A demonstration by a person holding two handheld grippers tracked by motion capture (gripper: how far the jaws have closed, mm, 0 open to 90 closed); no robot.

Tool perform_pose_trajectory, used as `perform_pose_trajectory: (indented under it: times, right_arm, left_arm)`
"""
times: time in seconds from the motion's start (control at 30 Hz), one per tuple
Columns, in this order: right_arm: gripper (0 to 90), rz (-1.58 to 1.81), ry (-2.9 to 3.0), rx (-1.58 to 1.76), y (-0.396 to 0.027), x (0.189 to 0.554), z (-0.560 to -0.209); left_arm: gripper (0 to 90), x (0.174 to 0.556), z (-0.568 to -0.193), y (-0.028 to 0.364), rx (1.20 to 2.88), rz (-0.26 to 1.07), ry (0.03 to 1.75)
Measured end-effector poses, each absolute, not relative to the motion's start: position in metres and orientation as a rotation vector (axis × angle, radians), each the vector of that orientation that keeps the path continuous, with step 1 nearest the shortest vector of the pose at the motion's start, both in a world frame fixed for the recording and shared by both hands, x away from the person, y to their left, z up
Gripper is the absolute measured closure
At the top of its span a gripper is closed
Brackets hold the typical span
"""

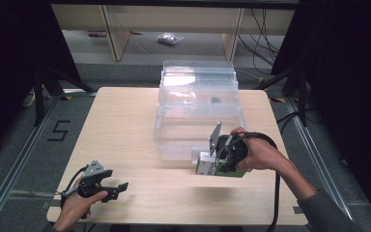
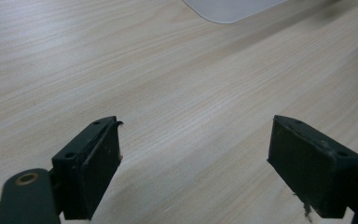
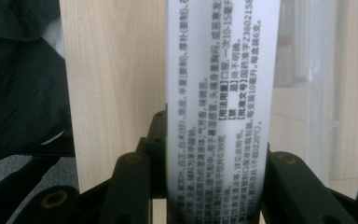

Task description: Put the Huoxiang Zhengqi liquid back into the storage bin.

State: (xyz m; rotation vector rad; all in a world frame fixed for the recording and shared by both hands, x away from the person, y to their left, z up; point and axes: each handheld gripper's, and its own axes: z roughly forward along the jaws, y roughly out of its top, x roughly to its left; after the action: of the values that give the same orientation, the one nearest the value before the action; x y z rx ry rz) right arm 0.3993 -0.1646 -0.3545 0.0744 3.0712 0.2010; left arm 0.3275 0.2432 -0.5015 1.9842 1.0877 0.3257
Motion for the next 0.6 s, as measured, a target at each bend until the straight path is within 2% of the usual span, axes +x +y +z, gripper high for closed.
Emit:
perform_pose_trajectory:
  times: [0.6]
  right_arm:
    - [65.0, 0.178, 3.039, 0.157, -0.174, 0.423, -0.319]
  left_arm:
    - [16.0, 0.327, -0.502, 0.243, 1.984, 0.326, 1.089]
